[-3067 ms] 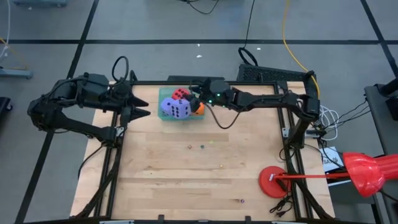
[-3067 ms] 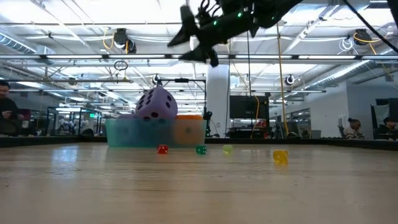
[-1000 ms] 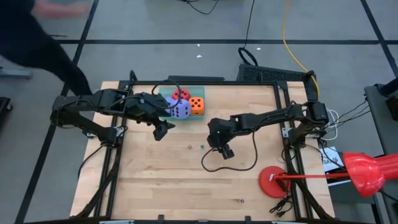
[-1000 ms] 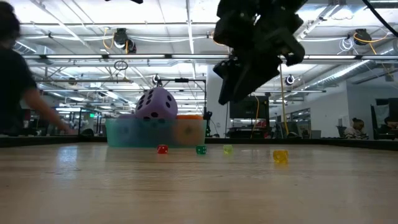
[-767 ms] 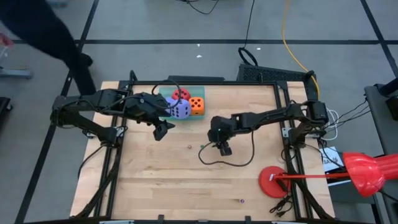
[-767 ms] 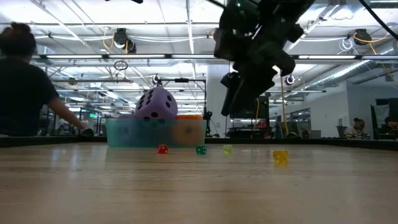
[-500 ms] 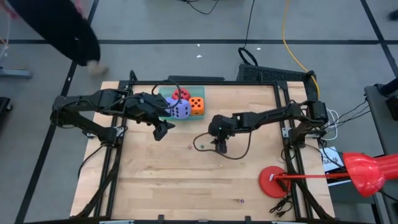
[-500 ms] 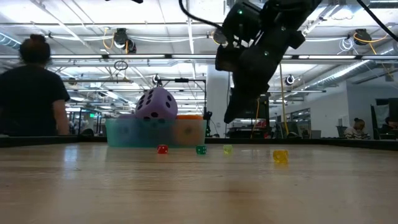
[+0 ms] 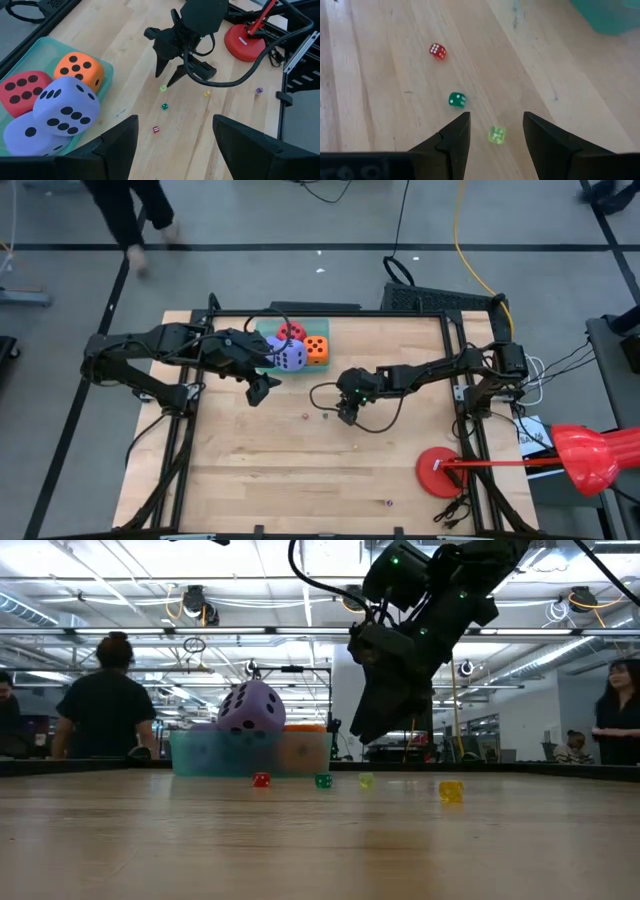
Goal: Pick & Place Dice
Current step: Put the small light green dice into the green bin, then put the small red dice into the green bin
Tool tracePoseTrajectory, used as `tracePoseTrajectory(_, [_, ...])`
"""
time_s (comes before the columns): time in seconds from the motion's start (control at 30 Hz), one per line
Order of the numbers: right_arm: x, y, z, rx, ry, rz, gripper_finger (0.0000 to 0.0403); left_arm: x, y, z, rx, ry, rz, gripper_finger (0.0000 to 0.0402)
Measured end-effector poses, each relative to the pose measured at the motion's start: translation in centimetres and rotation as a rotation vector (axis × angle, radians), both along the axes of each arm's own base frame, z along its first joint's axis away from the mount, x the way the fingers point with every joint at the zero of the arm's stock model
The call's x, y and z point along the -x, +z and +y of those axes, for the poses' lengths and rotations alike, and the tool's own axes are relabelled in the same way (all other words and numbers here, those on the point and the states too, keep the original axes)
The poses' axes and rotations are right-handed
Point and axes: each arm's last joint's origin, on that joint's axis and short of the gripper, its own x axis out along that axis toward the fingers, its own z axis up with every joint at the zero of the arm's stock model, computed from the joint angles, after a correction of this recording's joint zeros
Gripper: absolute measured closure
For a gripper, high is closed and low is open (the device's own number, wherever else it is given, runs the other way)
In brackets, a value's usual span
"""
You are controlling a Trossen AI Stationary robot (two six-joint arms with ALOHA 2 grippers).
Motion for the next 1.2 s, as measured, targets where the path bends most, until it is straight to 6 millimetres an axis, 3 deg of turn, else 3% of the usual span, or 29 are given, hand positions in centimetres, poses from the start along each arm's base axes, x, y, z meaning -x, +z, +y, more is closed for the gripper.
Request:
tracePoseTrajectory(0.23, [-0.8, -1.0, 0.8, -0.007, 0.031, -0.024, 0.0232, 0.0, 0.0, 0.0, 0.0, 0.0, 0.001, 0.0135])
tracePoseTrajectory(0.4, [-1.2, -1.7, 1.1, 0.042, 0.237, -0.026, 0.0232, 0.0, 0.0, 0.0, 0.001, 0.001, 0.001, 0.0135])
tracePoseTrajectory(0.73, [-0.4, -2.3, 1.1, 0.204, 0.462, 0.067, 0.0232, 0.0, 0.0, 0.3, -0.05, -0.025, 0.012, 0.0135])
tracePoseTrajectory(1.2, [-0.5, -3.6, -0.4, 0.188, 0.343, 0.132, 0.0232, 0.0, -0.1, 0.8, -0.088, -0.042, 0.019, 0.0135])
